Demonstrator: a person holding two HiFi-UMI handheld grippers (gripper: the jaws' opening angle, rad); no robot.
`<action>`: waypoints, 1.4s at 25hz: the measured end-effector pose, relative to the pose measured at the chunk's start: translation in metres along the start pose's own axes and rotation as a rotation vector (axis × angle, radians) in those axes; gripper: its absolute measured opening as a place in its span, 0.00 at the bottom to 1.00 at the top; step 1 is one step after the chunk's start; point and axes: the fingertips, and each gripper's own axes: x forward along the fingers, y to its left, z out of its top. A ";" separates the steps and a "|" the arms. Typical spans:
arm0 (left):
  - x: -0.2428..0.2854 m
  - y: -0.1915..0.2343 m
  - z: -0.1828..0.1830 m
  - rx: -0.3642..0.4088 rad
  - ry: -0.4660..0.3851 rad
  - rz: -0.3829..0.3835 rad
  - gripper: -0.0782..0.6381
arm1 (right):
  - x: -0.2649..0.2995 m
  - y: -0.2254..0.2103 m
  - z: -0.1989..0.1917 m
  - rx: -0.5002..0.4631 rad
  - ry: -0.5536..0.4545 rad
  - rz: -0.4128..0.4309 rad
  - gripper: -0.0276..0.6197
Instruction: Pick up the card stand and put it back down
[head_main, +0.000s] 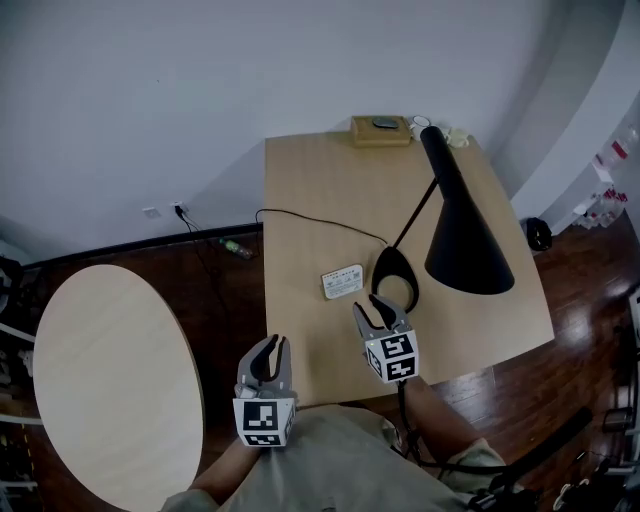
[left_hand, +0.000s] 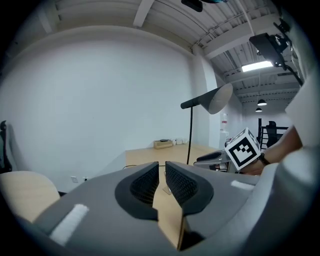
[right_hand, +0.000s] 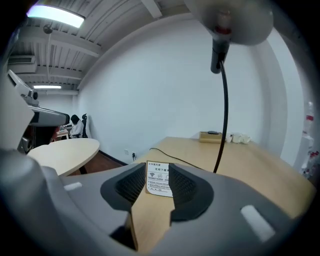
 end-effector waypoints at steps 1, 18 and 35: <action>0.002 0.001 -0.002 -0.002 0.006 0.017 0.18 | 0.008 -0.006 -0.005 0.005 0.015 0.009 0.27; 0.009 0.014 -0.019 0.023 0.078 0.159 0.18 | 0.121 -0.051 -0.073 0.035 0.229 0.226 0.53; 0.002 0.029 -0.031 -0.071 0.101 0.165 0.15 | 0.106 -0.007 -0.104 -0.021 0.299 0.267 0.32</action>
